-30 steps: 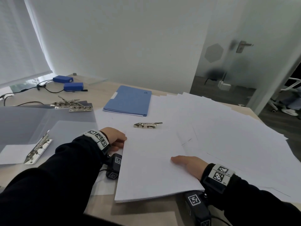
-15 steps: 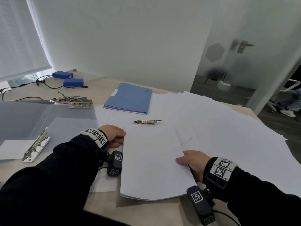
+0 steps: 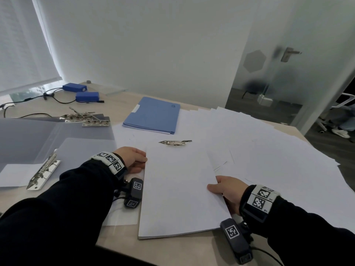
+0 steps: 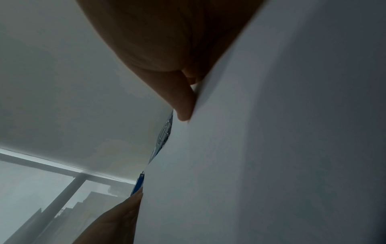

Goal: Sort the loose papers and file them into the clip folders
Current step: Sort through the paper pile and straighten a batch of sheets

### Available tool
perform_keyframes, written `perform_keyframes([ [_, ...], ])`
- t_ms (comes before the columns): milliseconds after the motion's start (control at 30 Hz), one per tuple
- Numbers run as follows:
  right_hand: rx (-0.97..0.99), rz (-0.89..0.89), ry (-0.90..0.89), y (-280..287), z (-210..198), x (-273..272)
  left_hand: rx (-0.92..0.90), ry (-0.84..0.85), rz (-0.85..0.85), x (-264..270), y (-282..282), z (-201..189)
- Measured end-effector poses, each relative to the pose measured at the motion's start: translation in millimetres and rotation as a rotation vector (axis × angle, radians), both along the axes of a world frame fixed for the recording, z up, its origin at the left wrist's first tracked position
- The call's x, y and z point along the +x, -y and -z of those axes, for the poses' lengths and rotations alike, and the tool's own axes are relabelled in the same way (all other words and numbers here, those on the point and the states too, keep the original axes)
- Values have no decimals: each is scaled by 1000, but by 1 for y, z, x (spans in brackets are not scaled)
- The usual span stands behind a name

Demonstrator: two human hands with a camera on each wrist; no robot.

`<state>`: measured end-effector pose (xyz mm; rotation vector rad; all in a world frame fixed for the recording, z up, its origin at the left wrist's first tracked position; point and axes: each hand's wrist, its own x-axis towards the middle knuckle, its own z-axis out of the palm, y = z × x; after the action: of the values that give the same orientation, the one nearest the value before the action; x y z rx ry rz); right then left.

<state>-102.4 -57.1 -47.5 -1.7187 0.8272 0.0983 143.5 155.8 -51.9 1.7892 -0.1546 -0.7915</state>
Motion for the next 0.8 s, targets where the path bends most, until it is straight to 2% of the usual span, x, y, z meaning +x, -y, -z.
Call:
perform_keyframes([
  [300, -12, 78, 77, 13, 19, 5, -76, -27, -41, -4, -4, -2],
  [433, 17, 99, 91, 7, 12, 3, -174, -56, -78, -10, -9, -6],
  [567, -63, 85, 66, -5, -5, 0, -251, -71, -99, -18, -12, -12],
  [667, -285, 27, -29, -7, -16, 2, -133, 80, -54, -27, -14, -18],
  [800, -346, -4, -45, -8, -22, -1, 90, 255, 94, -49, -22, -28],
])
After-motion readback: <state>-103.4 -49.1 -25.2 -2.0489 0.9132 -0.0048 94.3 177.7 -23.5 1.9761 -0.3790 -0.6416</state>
